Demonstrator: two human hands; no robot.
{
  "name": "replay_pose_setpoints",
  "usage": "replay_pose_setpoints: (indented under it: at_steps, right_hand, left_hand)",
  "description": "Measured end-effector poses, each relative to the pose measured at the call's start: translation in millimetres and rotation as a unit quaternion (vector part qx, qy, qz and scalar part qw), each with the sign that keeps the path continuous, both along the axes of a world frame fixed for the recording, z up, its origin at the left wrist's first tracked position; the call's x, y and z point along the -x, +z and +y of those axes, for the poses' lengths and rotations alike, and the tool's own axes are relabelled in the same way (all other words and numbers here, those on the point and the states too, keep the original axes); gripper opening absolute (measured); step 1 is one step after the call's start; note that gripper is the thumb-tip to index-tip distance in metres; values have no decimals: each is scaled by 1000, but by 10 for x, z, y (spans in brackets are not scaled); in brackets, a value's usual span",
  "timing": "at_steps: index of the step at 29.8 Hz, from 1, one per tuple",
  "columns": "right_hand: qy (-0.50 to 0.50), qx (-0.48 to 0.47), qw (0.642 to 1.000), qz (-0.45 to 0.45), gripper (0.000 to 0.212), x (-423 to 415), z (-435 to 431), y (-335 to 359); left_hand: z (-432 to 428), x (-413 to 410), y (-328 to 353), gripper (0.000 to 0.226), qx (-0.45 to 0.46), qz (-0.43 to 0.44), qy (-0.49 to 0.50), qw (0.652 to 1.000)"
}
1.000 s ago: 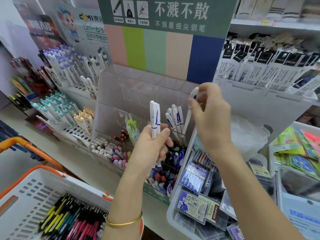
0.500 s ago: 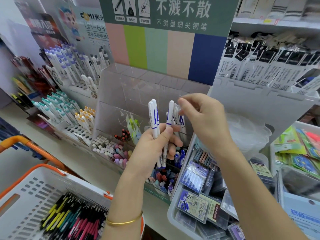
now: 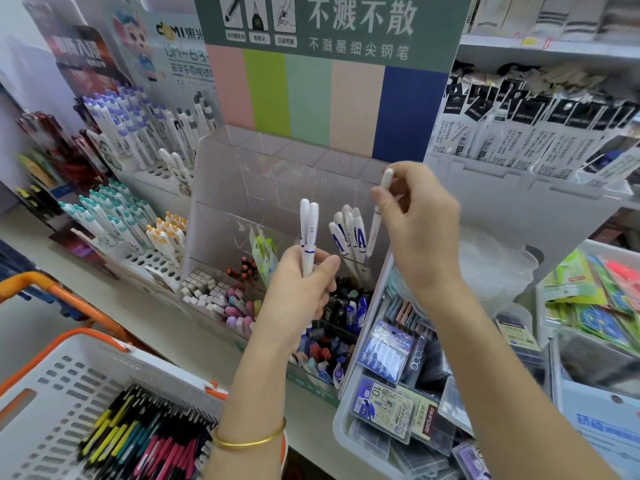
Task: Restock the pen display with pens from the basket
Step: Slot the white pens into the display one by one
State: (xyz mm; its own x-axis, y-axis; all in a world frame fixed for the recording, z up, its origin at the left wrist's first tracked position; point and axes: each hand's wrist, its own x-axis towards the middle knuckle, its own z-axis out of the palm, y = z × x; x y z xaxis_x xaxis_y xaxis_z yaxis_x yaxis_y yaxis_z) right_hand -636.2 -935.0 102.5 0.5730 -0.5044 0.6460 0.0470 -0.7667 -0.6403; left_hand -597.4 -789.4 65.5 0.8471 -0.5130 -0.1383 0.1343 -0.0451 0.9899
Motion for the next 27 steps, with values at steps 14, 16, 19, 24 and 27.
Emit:
replay_pose_setpoints:
  at_steps: [14,16,19,24,27]
  right_hand:
    - [-98,147,978,114,15,-35,24,-163]
    - [-67,96,992,45,9,-3,27,-111]
    - [46,-41,997,54,12,48,90,5]
    - [203,-244,943,100,6,76,137,32]
    - [112,-272,956,-16,7,51,53,92]
  left_hand:
    - [30,41,67,13,86,20,-41,995]
    - [26,41,75,14,90,18,-54,994]
    - [12,55,94,14,93,15,-86,992]
    - [7,67,106,21,72,-1,-115,991]
    - [14,43,121,20,79,24,-81,993]
